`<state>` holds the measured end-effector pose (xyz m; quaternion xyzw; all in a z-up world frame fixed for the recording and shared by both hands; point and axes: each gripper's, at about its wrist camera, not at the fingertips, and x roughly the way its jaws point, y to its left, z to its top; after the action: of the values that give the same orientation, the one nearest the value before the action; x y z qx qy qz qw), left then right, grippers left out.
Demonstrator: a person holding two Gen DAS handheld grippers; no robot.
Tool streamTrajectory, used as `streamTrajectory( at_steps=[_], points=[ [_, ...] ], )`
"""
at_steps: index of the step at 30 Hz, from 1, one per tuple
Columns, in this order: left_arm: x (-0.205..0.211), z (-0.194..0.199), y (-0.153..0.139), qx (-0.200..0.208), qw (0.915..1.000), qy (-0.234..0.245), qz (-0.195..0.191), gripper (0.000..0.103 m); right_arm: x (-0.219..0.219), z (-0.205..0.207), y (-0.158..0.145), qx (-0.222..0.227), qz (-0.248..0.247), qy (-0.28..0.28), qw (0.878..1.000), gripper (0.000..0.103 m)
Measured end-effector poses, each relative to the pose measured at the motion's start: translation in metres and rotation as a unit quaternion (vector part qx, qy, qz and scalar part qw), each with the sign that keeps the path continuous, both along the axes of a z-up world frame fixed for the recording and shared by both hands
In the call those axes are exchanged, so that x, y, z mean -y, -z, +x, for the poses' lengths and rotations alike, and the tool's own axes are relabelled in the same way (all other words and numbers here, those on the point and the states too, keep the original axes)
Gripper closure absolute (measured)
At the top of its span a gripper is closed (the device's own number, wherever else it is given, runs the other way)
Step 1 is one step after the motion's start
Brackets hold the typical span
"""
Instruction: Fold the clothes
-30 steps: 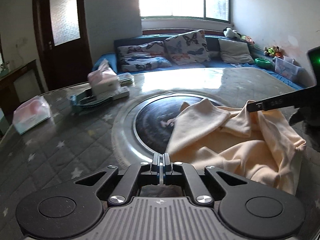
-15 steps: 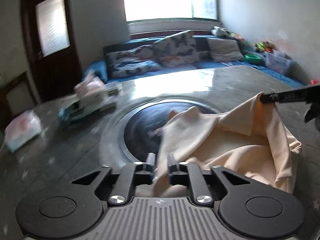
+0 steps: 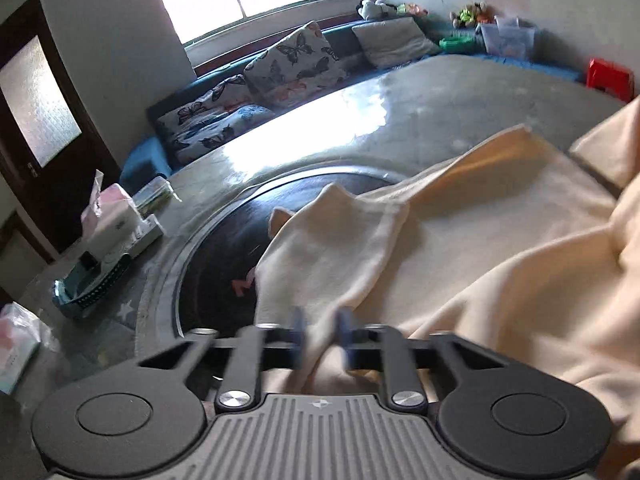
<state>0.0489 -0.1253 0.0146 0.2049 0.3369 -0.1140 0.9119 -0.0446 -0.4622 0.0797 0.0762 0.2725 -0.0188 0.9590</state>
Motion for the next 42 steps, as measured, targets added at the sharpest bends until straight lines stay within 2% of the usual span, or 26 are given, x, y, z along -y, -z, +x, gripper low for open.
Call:
streamTrajectory(
  at_steps=[3,6,8,14,19,20,23,26,28,30,32,33,34,36,42],
  points=[
    [-0.011,-0.005,-0.004,0.014,0.9996,-0.016,-0.017,0.095,0.012,-0.009,0.01,-0.015,0.002,0.02,1.0,0.101],
    [-0.033,-0.015,-0.019,0.025,0.9963,-0.051,-0.065,0.096,0.022,-0.016,0.017,-0.022,0.01,0.042,0.999,0.101],
    [-0.053,-0.024,-0.029,0.03,0.9915,-0.081,-0.097,0.096,0.025,-0.018,0.021,-0.028,0.011,0.05,0.998,0.101],
    [-0.112,-0.064,-0.04,0.026,0.9737,-0.164,-0.156,0.098,0.036,-0.031,0.037,-0.05,0.019,0.07,0.996,0.101],
    [-0.142,-0.091,-0.04,0.015,0.9644,-0.206,-0.165,0.099,0.045,-0.032,0.043,-0.066,0.019,0.084,0.994,0.1],
    [-0.146,-0.094,-0.039,0.01,0.9629,-0.212,-0.166,0.098,0.046,-0.031,0.044,-0.07,0.018,0.085,0.994,0.096],
    [-0.148,-0.101,-0.037,0.006,0.9654,-0.207,-0.159,0.096,0.045,-0.036,0.044,-0.072,0.008,0.087,0.994,0.087],
    [-0.141,-0.106,-0.042,0.013,0.9703,-0.189,-0.15,0.095,0.041,-0.037,0.037,-0.062,-0.001,0.089,0.994,0.085],
    [-0.133,-0.107,-0.047,0.023,0.9733,-0.178,-0.143,0.092,0.038,-0.032,0.031,-0.057,-0.01,0.081,0.995,0.077],
    [-0.128,-0.107,-0.051,0.029,0.9746,-0.166,-0.147,0.09,0.03,-0.025,0.029,-0.058,-0.03,0.066,0.996,0.062],
    [-0.121,-0.105,-0.055,0.031,0.9757,-0.152,-0.155,0.082,0.022,-0.016,0.032,-0.064,-0.047,0.052,0.996,0.059],
    [-0.117,-0.103,-0.055,0.03,0.9769,-0.145,-0.154,0.074,0.018,-0.01,0.034,-0.068,-0.056,0.045,0.995,0.057],
    [-0.112,-0.101,-0.054,0.029,0.9785,-0.137,-0.151,0.072,0.015,-0.005,0.037,-0.074,-0.061,0.04,0.995,0.056],
    [-0.102,-0.097,-0.051,0.024,0.9813,-0.123,-0.146,0.072,0.01,0.005,0.044,-0.085,-0.073,0.031,0.993,0.048],
    [-0.08,-0.078,-0.033,-0.01,0.9871,-0.088,-0.134,0.072,0.009,0.027,0.061,-0.101,-0.124,0.032,0.987,0.039]
  ],
)
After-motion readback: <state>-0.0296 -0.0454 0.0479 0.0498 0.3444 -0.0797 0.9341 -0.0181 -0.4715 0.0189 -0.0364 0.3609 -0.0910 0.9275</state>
